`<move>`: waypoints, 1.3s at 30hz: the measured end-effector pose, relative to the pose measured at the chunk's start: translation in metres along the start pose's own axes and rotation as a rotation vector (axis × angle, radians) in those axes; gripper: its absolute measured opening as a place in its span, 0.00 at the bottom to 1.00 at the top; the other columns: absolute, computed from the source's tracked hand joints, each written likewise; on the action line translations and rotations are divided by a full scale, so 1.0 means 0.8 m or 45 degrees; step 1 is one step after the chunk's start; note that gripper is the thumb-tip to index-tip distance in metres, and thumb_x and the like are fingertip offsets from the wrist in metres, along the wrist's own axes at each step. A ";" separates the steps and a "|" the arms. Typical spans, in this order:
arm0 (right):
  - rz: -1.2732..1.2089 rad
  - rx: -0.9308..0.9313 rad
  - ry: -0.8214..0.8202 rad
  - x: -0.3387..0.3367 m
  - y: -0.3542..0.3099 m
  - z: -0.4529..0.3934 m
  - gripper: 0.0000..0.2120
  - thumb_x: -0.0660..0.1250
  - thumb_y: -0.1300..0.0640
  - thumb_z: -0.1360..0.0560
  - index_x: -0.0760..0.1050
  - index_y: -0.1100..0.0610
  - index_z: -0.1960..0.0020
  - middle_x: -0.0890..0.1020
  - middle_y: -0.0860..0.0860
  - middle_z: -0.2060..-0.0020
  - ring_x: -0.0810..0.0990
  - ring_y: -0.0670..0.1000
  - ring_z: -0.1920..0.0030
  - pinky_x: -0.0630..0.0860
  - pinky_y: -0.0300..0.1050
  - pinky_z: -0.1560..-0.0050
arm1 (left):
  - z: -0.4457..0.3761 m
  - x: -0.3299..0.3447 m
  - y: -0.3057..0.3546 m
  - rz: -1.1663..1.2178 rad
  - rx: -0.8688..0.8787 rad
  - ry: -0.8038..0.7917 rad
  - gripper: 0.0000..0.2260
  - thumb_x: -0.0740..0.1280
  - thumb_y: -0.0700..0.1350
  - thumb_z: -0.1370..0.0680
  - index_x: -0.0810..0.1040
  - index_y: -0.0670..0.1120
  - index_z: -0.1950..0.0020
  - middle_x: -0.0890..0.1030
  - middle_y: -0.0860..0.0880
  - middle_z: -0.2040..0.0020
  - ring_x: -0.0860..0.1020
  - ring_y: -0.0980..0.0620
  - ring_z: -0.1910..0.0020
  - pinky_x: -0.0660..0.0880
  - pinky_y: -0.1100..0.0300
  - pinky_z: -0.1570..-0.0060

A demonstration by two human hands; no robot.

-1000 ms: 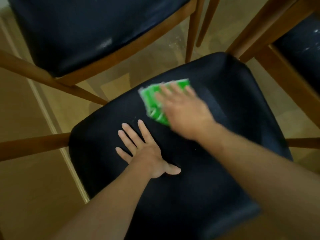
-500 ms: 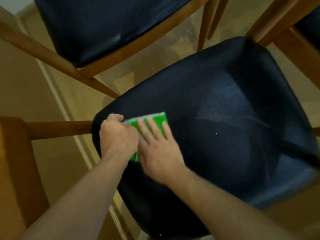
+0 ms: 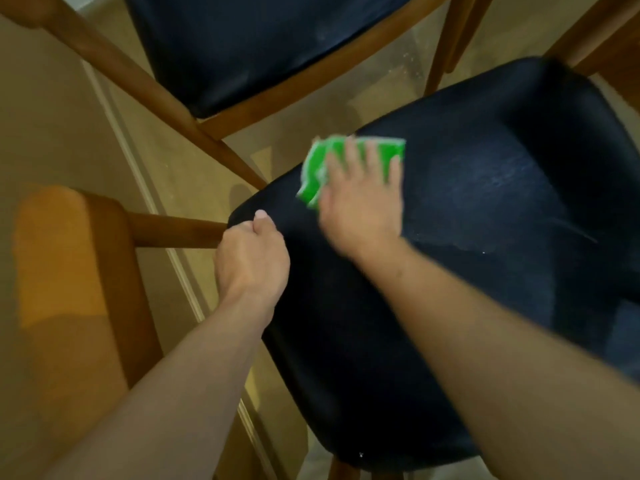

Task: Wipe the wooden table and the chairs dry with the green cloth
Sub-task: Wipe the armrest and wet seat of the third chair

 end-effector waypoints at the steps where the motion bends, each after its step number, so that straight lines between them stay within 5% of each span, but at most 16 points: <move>1: -0.018 -0.161 -0.031 0.012 -0.036 0.027 0.29 0.52 0.46 0.20 0.48 0.50 0.21 0.49 0.54 0.22 0.46 0.58 0.23 0.39 0.64 0.28 | 0.000 -0.004 0.001 0.012 0.001 0.021 0.18 0.53 0.54 0.18 0.78 0.46 0.49 0.78 0.49 0.56 0.76 0.54 0.59 0.73 0.56 0.56; 5: -0.028 -0.669 -0.297 0.057 -0.110 0.121 0.33 0.58 0.46 0.21 0.45 0.49 0.22 0.46 0.50 0.22 0.38 0.54 0.24 0.28 0.59 0.31 | 0.002 -0.014 0.014 0.024 0.020 0.058 0.22 0.50 0.56 0.18 0.78 0.44 0.44 0.79 0.44 0.52 0.78 0.48 0.52 0.76 0.47 0.47; 8: -0.023 -0.749 -0.164 0.037 -0.076 0.086 0.34 0.62 0.49 0.23 0.49 0.48 0.22 0.52 0.49 0.22 0.46 0.52 0.23 0.38 0.58 0.26 | 0.009 -0.013 0.018 0.028 0.013 0.015 0.23 0.50 0.58 0.18 0.78 0.45 0.49 0.79 0.46 0.56 0.78 0.49 0.56 0.76 0.49 0.54; 12: 0.322 -0.146 0.096 -0.025 0.062 -0.033 0.29 0.64 0.53 0.25 0.61 0.62 0.28 0.70 0.62 0.34 0.68 0.63 0.34 0.65 0.63 0.36 | 0.023 0.003 0.005 0.016 -0.126 -0.175 0.19 0.53 0.57 0.18 0.78 0.48 0.56 0.75 0.52 0.63 0.72 0.56 0.65 0.62 0.59 0.70; 15: 0.121 0.256 0.071 -0.050 0.148 -0.073 0.22 0.52 0.52 0.20 0.65 0.59 0.30 0.66 0.59 0.29 0.61 0.61 0.28 0.57 0.65 0.31 | 0.028 0.020 0.002 -0.314 0.031 -0.324 0.21 0.51 0.58 0.19 0.79 0.48 0.50 0.76 0.52 0.61 0.74 0.56 0.63 0.62 0.61 0.70; 18: 0.111 0.380 0.052 -0.037 0.111 -0.070 0.25 0.50 0.51 0.20 0.59 0.55 0.24 0.58 0.55 0.24 0.54 0.59 0.24 0.48 0.66 0.29 | 0.038 0.025 0.009 -0.509 0.236 -0.349 0.26 0.47 0.61 0.19 0.79 0.47 0.51 0.79 0.50 0.62 0.76 0.55 0.64 0.63 0.62 0.70; 22: 0.090 -0.109 -0.077 0.004 -0.051 -0.021 0.26 0.54 0.50 0.21 0.56 0.52 0.24 0.59 0.55 0.24 0.54 0.58 0.24 0.48 0.64 0.28 | 0.036 0.012 0.017 -0.326 0.260 -0.201 0.27 0.46 0.61 0.19 0.80 0.46 0.50 0.79 0.50 0.59 0.76 0.54 0.62 0.68 0.61 0.67; 25: 0.170 -0.505 -0.074 0.024 -0.116 0.060 0.23 0.52 0.54 0.18 0.56 0.44 0.24 0.62 0.48 0.25 0.53 0.51 0.23 0.38 0.60 0.27 | 0.022 0.004 0.017 -0.195 0.160 -0.034 0.27 0.48 0.61 0.20 0.71 0.44 0.34 0.76 0.48 0.41 0.75 0.52 0.44 0.73 0.54 0.45; 27: 0.054 -0.493 0.051 0.007 -0.116 0.107 0.24 0.39 0.55 0.20 0.63 0.37 0.32 0.75 0.37 0.35 0.64 0.35 0.32 0.39 0.49 0.26 | 0.021 0.004 0.014 -0.156 0.156 -0.066 0.25 0.48 0.61 0.19 0.75 0.43 0.44 0.78 0.49 0.51 0.76 0.53 0.51 0.71 0.56 0.48; 28: -0.060 -0.538 -0.086 0.008 -0.118 0.127 0.28 0.39 0.54 0.22 0.72 0.43 0.34 0.79 0.39 0.40 0.69 0.37 0.36 0.48 0.40 0.28 | 0.023 0.004 0.014 -0.170 0.175 -0.097 0.25 0.49 0.60 0.19 0.77 0.43 0.47 0.79 0.50 0.56 0.76 0.54 0.55 0.70 0.57 0.53; 29: -0.061 -0.706 -0.196 0.020 -0.123 0.149 0.25 0.45 0.54 0.23 0.77 0.49 0.37 0.81 0.45 0.42 0.74 0.43 0.38 0.60 0.40 0.31 | 0.025 0.005 0.014 -0.195 0.193 -0.129 0.25 0.49 0.60 0.19 0.78 0.44 0.48 0.79 0.50 0.58 0.76 0.54 0.57 0.69 0.58 0.58; 31: 0.031 -0.960 -0.395 0.040 -0.109 0.183 0.17 0.62 0.54 0.25 0.77 0.53 0.37 0.79 0.51 0.38 0.72 0.54 0.32 0.62 0.56 0.30 | 0.026 0.011 0.013 -0.286 0.220 -0.190 0.25 0.49 0.60 0.19 0.79 0.45 0.48 0.79 0.50 0.59 0.76 0.53 0.58 0.68 0.58 0.63; 33: -0.023 -0.793 -0.380 0.044 -0.047 0.177 0.24 0.62 0.51 0.25 0.70 0.51 0.30 0.71 0.51 0.30 0.63 0.55 0.26 0.55 0.63 0.29 | 0.028 0.024 0.011 -0.415 0.235 -0.266 0.26 0.48 0.60 0.19 0.79 0.45 0.49 0.79 0.48 0.58 0.76 0.52 0.59 0.68 0.56 0.62; 36: 0.171 -0.312 -0.127 0.012 0.081 0.137 0.29 0.50 0.49 0.26 0.64 0.51 0.25 0.66 0.52 0.26 0.64 0.57 0.27 0.58 0.65 0.31 | 0.035 0.037 0.005 -0.569 0.285 -0.313 0.27 0.47 0.61 0.19 0.79 0.46 0.50 0.79 0.49 0.59 0.75 0.53 0.60 0.67 0.56 0.63; 39: 0.114 0.231 -0.031 -0.019 0.203 0.111 0.29 0.46 0.48 0.23 0.54 0.52 0.22 0.57 0.53 0.23 0.56 0.58 0.24 0.50 0.65 0.28 | 0.036 0.042 0.002 -0.650 0.277 -0.311 0.27 0.46 0.62 0.20 0.79 0.46 0.49 0.79 0.49 0.58 0.76 0.53 0.60 0.67 0.57 0.62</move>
Point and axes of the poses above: each hand's wrist, its own z-axis away from the middle knuckle, its own x-axis out of the palm, y = z × x, the point moved 6 cm from there along -z, towards the middle knuckle
